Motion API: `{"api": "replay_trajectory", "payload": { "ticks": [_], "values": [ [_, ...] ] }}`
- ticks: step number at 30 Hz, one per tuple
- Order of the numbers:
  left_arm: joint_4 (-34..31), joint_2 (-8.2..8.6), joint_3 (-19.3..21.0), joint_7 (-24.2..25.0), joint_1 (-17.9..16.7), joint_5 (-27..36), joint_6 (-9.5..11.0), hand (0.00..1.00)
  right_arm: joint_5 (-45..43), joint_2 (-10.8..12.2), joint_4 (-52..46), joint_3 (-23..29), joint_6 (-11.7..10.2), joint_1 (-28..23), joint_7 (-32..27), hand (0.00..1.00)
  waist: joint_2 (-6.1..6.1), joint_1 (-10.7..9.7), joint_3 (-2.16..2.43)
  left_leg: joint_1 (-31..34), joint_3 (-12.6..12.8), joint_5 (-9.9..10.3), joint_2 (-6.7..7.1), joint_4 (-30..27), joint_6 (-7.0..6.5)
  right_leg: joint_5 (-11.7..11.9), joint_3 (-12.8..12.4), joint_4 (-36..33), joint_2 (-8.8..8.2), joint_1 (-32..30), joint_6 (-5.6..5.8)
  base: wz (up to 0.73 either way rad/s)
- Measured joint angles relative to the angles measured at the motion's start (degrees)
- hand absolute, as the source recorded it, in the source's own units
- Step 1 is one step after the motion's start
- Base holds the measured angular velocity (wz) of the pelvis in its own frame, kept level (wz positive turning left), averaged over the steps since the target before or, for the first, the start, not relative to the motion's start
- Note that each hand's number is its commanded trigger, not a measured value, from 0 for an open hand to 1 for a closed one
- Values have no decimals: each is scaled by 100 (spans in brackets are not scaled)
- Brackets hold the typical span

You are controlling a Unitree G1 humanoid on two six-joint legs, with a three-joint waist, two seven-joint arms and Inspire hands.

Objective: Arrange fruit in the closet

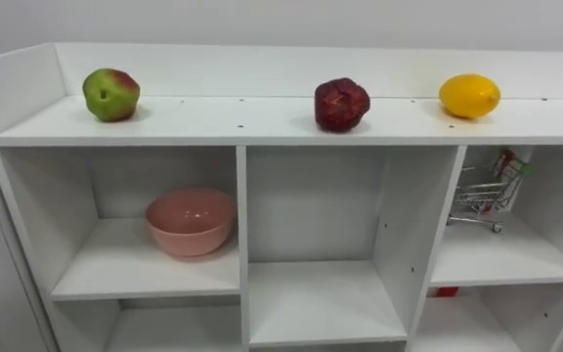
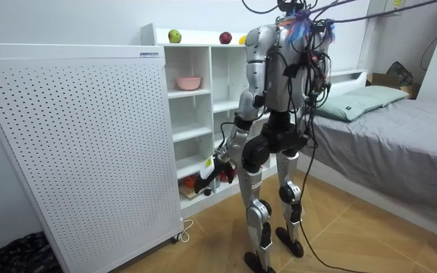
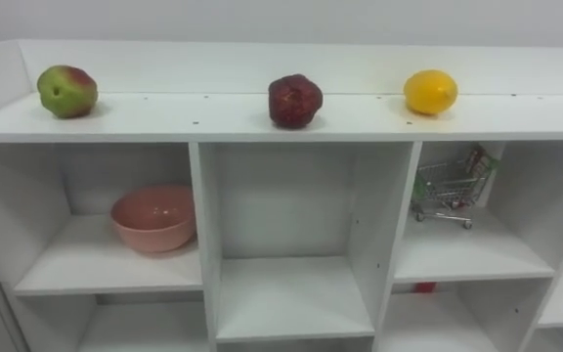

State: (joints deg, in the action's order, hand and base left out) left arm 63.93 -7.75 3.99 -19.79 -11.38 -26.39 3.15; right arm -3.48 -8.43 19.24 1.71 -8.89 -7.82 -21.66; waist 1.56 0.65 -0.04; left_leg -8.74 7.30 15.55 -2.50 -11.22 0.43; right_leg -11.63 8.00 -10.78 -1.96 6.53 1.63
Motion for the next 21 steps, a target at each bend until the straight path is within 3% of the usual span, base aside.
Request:
{"api": "replay_trajectory", "payload": {
  "ticks": [3,4,6,10,13,21],
  "values": [
    [17,-32,-95,2,124,6,38,0,-177,19,-551,-148,-218,2,-275,0,69,102,-14,58,-15,-1,0,-3,1,2,11,16,1,-6,1,1],
    [17,-37,-118,2,146,10,77,0,-176,19,-678,-226,-246,1,-343,0,110,134,7,57,-18,-1,0,-1,1,3,21,18,-1,2,2,4],
    [17,-75,-225,3,148,5,144,0,-174,19,-1023,-307,-256,4,-387,0,136,184,4,64,-20,-1,0,2,1,3,34,15,-6,-6,3,0],
    [98,-131,-375,-104,91,-8,231,0,-182,12,-1651,-311,-655,44,-747,0,105,293,-5,11,-27,-2,-2,-9,0,14,53,26,-7,63,5,2],
    [146,-167,-486,-131,-24,-11,231,0,-198,0,-1975,-310,-793,139,-994,0,45,301,-18,10,-48,-3,-2,-18,-1,18,64,23,-8,64,2,2],
    [148,-155,-468,-68,-5,-16,222,0,-566,-91,-2489,-387,-927,345,-1409,0,3,392,3,47,-99,-67,-2,-6,12,42,76,-10,-6,-10,-27,0]
  ]
}}
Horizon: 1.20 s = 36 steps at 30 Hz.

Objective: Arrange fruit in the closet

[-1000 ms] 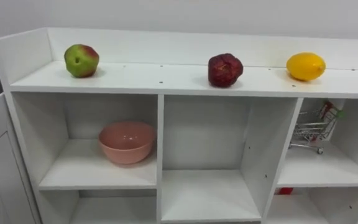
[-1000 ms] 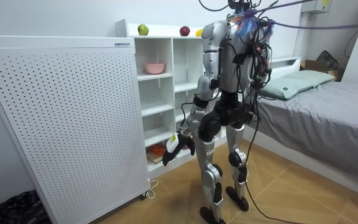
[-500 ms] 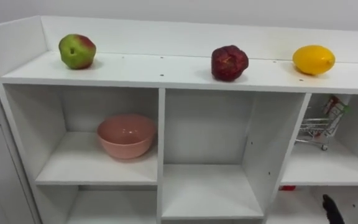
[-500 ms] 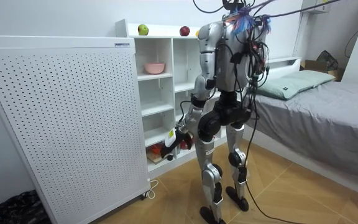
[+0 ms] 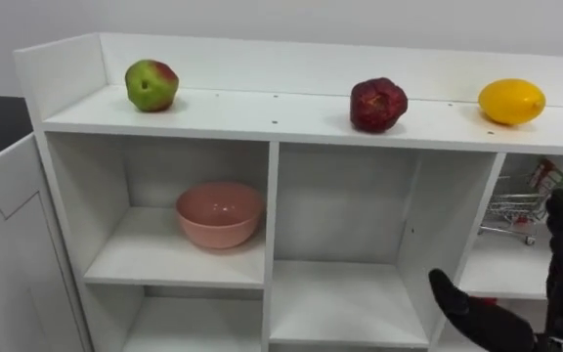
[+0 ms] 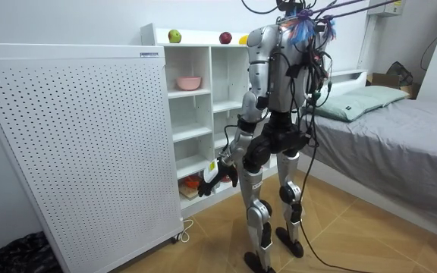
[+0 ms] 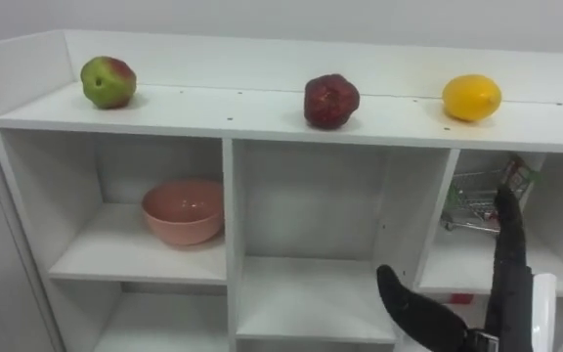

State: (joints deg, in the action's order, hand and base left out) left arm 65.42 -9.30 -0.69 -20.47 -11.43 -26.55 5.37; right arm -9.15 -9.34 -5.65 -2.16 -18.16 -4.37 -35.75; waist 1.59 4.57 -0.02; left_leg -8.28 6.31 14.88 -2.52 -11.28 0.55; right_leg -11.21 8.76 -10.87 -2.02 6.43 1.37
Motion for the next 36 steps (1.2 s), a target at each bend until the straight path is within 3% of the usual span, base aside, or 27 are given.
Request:
{"api": "replay_trajectory", "payload": {
  "ticks": [4,11,22,30,36],
  "values": [
    [3,4,27,5,48,-44,-9,0,-16,-55,-20,2,0,458,-99,0,62,39,28,43,1,-26,-3,6,7,6,1,-89,1,-62,-8,-3],
    [38,5,38,141,37,-38,-61,0,-14,-102,-21,3,-1,901,-241,0,189,59,13,73,-35,-31,-3,-10,8,9,85,-81,-3,-51,-11,4],
    [15,-39,36,647,62,-63,-147,0,544,-489,21,95,-51,1455,181,0,95,52,-35,104,-204,-32,8,-42,8,8,332,-73,-37,4,-10,6],
    [-327,-59,39,985,31,-198,-362,0,1134,-860,234,131,76,1918,383,0,163,60,-31,96,-382,-70,44,-46,4,8,525,-11,-72,118,-10,11],
    [-356,-62,28,1125,-51,-298,-418,0,1390,-861,276,130,169,1918,597,0,203,64,-34,69,-419,-77,50,-49,8,8,561,25,-71,177,-10,3]
  ]
}}
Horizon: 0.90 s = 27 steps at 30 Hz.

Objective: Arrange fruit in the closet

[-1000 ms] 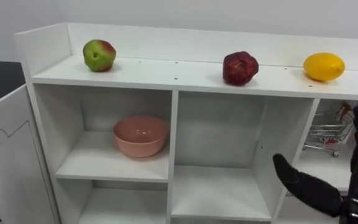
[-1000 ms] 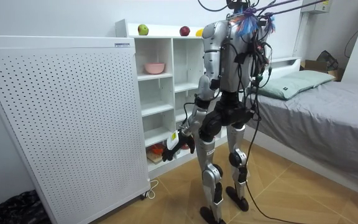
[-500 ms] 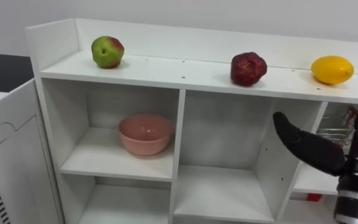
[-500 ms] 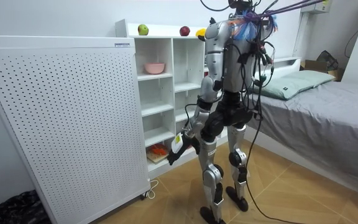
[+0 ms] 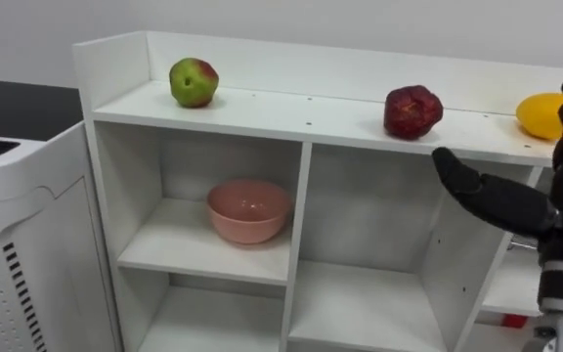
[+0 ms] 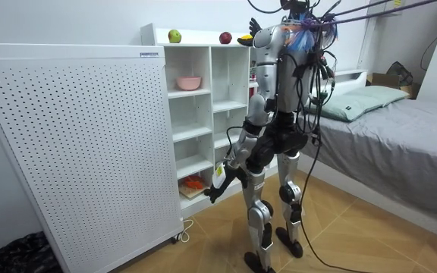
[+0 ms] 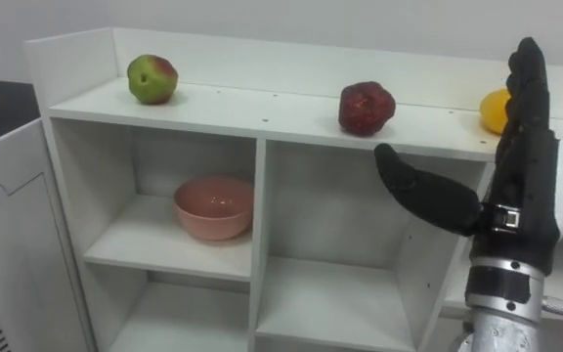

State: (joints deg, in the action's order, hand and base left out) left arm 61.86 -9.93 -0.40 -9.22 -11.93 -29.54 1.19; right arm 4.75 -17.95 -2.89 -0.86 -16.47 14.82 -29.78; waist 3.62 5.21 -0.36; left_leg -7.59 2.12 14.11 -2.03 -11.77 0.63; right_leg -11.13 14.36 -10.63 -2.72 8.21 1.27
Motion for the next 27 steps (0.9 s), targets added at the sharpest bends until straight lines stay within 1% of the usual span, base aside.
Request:
{"api": "replay_trajectory", "payload": {
  "ticks": [1,5,6,7,9,11,14,16,18,22,24,27],
  "values": [
    [0,-1,0,20,-36,2,-11,0,1,0,29,0,35,0,63,0,8,1,-1,-4,1,-1,1,-1,0,0,0,-1,-2,0,0,0],
    [2,-1,-1,99,-54,1,-48,0,-3,0,144,0,45,14,230,0,12,12,-5,-9,4,-2,4,-9,-1,0,-7,-3,-5,-4,0,0],
    [2,-1,4,99,-55,0,-56,0,2,0,282,0,57,80,300,0,4,32,-11,-11,11,-3,4,-9,-1,0,-14,-5,-5,-4,0,0],
    [0,-1,4,106,-56,-1,-83,0,2,1,413,0,139,196,350,0,10,31,-7,-8,18,-6,4,-9,0,0,-19,-9,-6,-11,0,0],
    [-19,-5,19,134,-62,-18,-120,0,-3,0,529,6,235,359,450,0,4,30,-9,4,12,-11,5,-6,1,0,-13,-8,-7,-14,0,0],
    [-115,-19,31,183,-96,-19,-163,0,-3,-1,665,11,241,507,548,0,0,15,-9,5,0,-12,4,-4,3,0,-6,-8,-4,-12,-1,2],
    [-259,-26,61,249,-133,-58,-173,0,-73,-13,683,14,340,655,678,0,16,65,-1,33,-22,-13,5,6,4,0,13,-8,-4,-29,-1,3],
    [-274,-36,196,264,-118,-79,-194,0,-53,-121,683,15,429,685,791,0,85,69,37,102,-98,-23,12,-2,4,-1,96,-5,-10,-55,-1,16],
    [-269,-39,204,264,-124,-79,-253,0,-50,-176,683,15,494,727,870,0,113,82,34,100,-135,-25,15,-4,4,-1,149,-1,-14,-35,-1,12],
    [-224,-53,205,265,-140,-79,-268,0,-49,-220,734,22,544,857,931,0,171,123,4,109,-189,-32,25,-7,3,-1,174,4,-21,-21,0,6],
    [-224,-67,205,265,-153,-72,-292,0,-47,-236,834,24,555,960,926,0,207,119,17,114,-195,-38,29,-4,3,-1,178,6,-25,-23,0,5],
    [-225,-126,205,263,-155,-62,-337,0,-41,-293,930,24,655,1115,916,0,234,120,32,138,-240,-53,38,-7,1,-1,248,4,-37,-19,0,8]
  ]
}}
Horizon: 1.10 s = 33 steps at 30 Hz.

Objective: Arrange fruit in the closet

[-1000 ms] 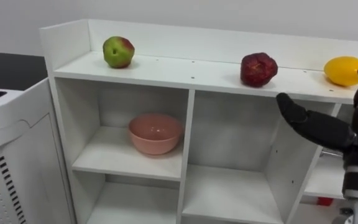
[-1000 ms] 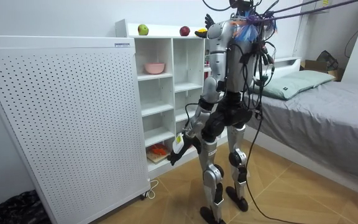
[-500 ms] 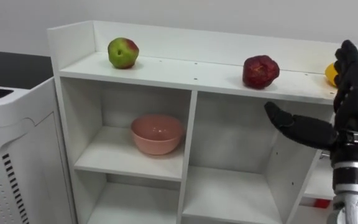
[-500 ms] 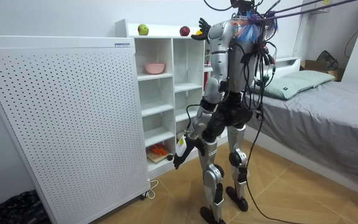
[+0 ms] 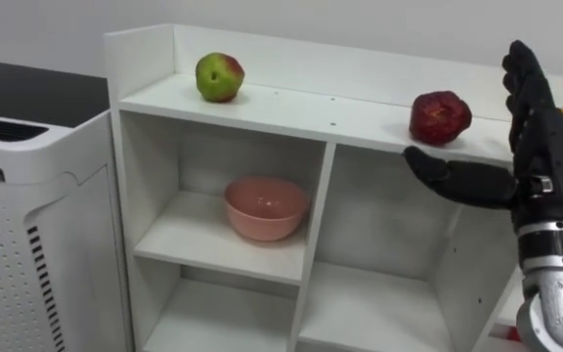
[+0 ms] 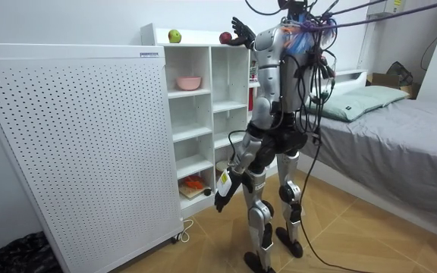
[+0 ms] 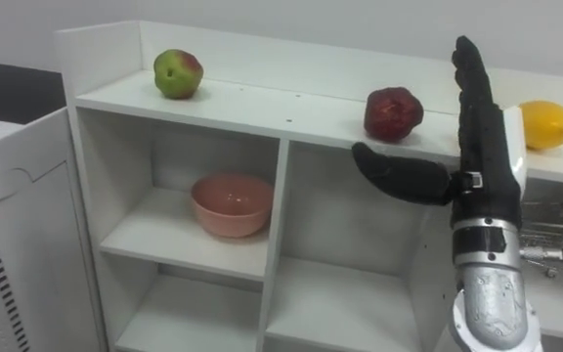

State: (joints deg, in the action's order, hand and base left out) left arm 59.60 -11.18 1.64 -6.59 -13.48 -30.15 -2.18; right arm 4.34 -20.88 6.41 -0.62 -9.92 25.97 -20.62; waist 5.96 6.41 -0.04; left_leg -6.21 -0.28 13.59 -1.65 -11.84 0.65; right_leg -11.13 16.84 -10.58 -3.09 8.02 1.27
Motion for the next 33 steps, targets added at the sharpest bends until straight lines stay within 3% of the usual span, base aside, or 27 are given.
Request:
{"api": "replay_trajectory", "payload": {
  "ticks": [8,18,33],
  "values": [
    [-2,-41,-2,-3,-7,12,-36,0,251,-93,192,-24,7,157,33,0,-10,10,-7,-2,-17,-33,28,-1,-12,0,64,-3,-34,34,0,3],
    [-6,-62,-4,-4,-9,61,-42,0,910,-523,612,-24,125,296,209,0,24,-2,-25,52,-81,-39,34,7,-6,0,126,-3,-36,34,0,4],
    [-230,-115,0,-5,-70,45,-44,0,1112,-551,1014,-21,128,450,370,0,32,-56,-35,73,-94,-38,32,15,-6,0,146,2,-30,21,1,0]
  ]
}}
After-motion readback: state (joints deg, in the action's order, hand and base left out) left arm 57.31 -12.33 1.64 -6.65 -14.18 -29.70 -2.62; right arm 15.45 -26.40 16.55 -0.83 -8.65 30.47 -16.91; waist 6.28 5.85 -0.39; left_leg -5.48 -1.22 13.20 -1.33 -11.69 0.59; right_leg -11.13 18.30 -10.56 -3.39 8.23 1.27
